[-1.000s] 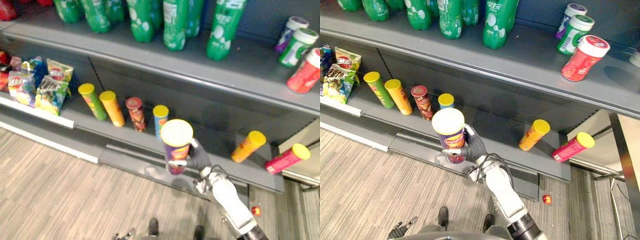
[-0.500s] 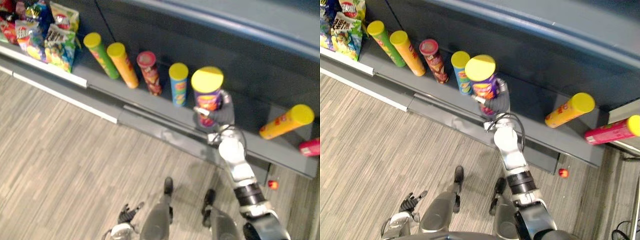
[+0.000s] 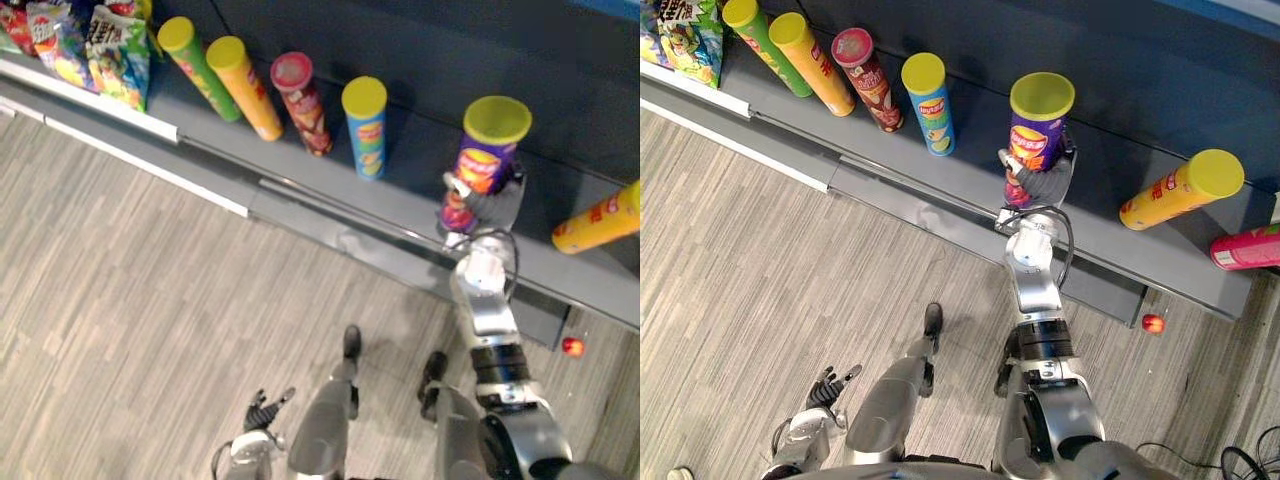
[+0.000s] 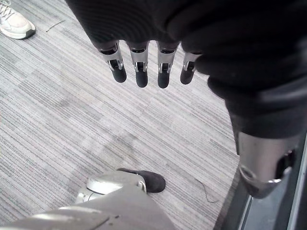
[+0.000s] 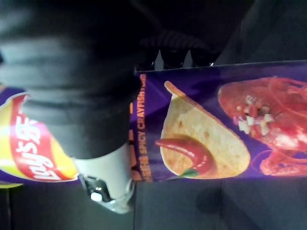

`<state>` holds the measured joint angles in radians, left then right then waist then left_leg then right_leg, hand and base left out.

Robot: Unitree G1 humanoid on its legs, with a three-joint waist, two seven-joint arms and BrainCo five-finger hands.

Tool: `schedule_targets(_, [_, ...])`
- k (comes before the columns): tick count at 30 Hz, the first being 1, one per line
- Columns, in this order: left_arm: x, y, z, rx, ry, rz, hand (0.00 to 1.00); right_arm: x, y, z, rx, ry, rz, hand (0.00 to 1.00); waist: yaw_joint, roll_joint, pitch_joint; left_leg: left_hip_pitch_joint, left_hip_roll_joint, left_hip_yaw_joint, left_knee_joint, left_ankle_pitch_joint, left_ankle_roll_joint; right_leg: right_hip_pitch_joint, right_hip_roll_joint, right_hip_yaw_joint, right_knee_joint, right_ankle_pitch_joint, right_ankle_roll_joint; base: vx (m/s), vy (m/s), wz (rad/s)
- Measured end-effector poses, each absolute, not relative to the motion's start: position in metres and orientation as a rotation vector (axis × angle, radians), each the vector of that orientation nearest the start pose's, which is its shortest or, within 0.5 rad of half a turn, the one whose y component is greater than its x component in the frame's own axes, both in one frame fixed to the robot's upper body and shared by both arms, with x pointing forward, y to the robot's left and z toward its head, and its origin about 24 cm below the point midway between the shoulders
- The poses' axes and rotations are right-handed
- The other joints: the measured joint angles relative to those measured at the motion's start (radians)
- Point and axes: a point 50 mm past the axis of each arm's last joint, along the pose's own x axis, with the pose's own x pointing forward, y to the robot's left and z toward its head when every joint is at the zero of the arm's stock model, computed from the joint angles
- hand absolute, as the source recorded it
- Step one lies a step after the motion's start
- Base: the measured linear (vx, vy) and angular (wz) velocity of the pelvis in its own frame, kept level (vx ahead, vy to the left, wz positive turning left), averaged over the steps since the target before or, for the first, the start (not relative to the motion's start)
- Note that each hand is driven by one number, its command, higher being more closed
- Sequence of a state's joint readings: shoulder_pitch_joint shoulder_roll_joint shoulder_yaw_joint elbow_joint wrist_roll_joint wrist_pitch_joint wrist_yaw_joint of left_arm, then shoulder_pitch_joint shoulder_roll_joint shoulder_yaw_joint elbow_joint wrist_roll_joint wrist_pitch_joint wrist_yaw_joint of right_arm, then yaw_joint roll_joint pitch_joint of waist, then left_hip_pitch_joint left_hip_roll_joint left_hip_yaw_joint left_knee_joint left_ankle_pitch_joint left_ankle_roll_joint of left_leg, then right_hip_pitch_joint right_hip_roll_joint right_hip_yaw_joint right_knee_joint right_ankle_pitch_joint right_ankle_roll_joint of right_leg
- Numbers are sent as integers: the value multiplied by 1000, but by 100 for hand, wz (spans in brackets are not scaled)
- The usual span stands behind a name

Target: Put the gum and the chips on the shelf.

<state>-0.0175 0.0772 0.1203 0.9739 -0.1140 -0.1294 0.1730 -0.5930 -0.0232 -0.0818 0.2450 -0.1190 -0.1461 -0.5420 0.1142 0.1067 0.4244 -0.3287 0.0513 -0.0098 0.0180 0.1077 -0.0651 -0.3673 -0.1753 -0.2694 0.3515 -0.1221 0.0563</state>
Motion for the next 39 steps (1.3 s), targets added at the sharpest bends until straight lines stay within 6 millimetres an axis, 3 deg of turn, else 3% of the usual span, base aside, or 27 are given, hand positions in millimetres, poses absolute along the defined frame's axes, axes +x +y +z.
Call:
schedule_targets(14, [170,201,-126,-2,753,351,0,350,-175,182,70,-486,-623,100,21,25,23,-21,-14,-6,-16,12,-2,-47,-26,-7,57,-29,-1,27,-30,3])
schedule_targets(20, [179,195,-122,-39,717,345,0,352,-178,204,131,-541,-665,100,31,38,30,-62,-19,-6,-14,17,3,-83,-38,-21,71,-34,0,36,-29,10])
schedule_targets(24, [182,185,-120,-66,705,334,0,352,-181,207,164,-543,-691,100,39,50,36,-71,-23,1,-13,17,3,-90,-48,-26,78,-38,4,47,-19,5])
schedule_targets(39, [209,168,-101,-196,584,353,0,339,-181,236,264,-673,-702,100,52,59,42,-185,13,156,74,-1,11,-191,-84,-40,162,-67,0,24,-39,4])
